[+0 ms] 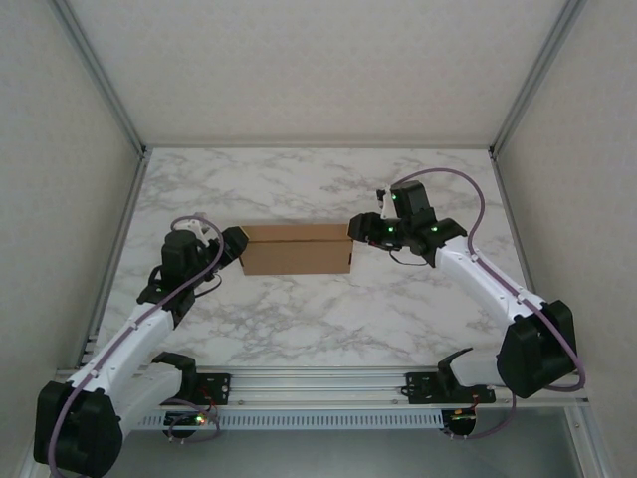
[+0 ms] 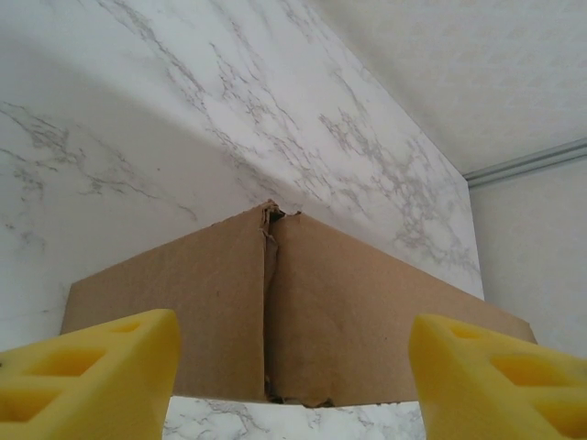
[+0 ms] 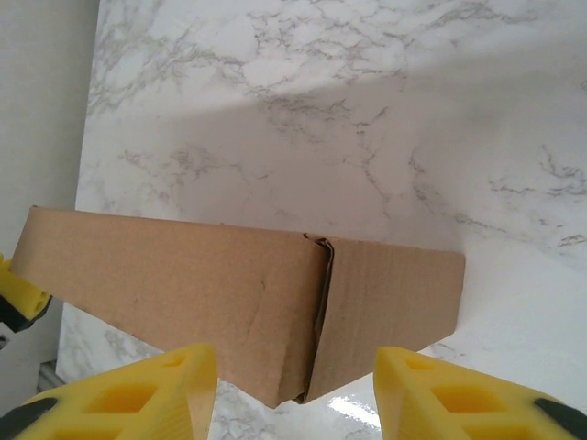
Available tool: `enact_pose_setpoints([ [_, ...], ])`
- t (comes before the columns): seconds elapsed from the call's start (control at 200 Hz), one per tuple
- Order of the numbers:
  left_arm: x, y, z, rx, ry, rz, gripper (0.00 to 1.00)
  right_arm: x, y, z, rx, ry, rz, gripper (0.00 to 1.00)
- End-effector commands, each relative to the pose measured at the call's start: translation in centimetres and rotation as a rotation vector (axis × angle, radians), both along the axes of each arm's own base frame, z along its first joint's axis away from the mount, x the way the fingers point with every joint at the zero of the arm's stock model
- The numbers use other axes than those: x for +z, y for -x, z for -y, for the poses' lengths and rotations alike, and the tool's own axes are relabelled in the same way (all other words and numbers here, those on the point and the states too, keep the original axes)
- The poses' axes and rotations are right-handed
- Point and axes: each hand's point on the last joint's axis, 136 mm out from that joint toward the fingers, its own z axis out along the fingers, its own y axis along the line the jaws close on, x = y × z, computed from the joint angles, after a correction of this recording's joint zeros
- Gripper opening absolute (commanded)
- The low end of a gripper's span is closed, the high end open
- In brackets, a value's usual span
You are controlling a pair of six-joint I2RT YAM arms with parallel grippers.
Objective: Fold the paper box
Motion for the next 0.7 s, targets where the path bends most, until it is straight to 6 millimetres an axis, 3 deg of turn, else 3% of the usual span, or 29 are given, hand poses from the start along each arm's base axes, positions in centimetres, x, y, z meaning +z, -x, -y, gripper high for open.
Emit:
enact_pose_setpoints([
  [0.0,0.7,-0.1,0.2,-0.019,0.049,0.036,0.66,-0.3,0.2,-1.0,0.036,-0.055,-0.031,0.48],
  [0.32,-0.4,0.1,0.2,-0.014,0.102,0.009,0.61,-3.0,0.5,-0.2,0.018,-0.013,-0.073,0.44],
  [0.696,-3.9,1.1,-0.2,0.032,0.141,-0.076,0.48,-6.3,1.0,0.5,-0.022,-0.027,-0.155,0.35],
])
